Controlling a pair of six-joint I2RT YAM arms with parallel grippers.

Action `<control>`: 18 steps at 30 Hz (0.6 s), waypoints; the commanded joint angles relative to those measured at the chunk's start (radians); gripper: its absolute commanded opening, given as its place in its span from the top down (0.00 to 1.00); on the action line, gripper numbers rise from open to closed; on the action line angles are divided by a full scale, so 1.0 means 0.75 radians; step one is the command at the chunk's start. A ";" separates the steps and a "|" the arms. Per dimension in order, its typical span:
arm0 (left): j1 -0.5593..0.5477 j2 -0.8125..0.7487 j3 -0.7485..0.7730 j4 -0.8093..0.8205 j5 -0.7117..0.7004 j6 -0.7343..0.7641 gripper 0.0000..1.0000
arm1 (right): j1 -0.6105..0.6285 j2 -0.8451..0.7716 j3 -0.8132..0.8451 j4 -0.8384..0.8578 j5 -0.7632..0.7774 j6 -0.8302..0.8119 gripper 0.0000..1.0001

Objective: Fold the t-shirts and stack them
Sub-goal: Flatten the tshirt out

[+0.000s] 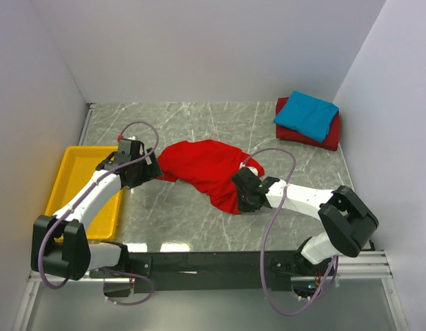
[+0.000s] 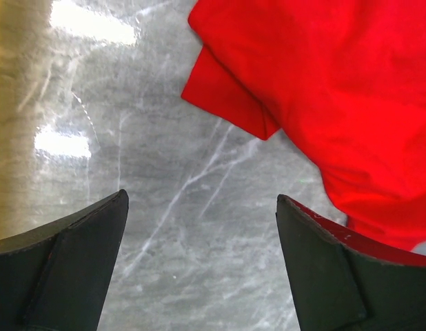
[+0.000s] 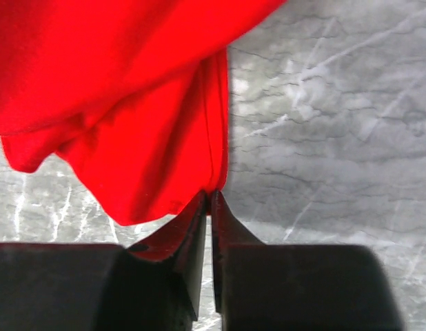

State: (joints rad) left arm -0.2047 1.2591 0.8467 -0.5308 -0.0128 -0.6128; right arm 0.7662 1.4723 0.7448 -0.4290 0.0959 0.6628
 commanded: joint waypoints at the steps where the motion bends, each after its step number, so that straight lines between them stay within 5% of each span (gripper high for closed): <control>1: -0.028 0.059 0.031 0.063 -0.087 0.044 0.08 | 0.011 0.037 0.007 0.020 -0.030 0.022 0.90; 11: -0.069 0.264 0.102 0.139 -0.146 0.075 0.20 | 0.011 0.011 -0.005 0.001 -0.013 0.059 1.00; 18: -0.069 0.366 0.180 0.117 -0.230 0.097 0.38 | 0.009 -0.006 -0.011 -0.017 -0.007 0.078 1.00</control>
State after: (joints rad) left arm -0.2531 1.5192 0.9340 -0.4706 -0.1341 -0.5617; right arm 0.7662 1.4757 0.7460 -0.4171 0.0784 0.6994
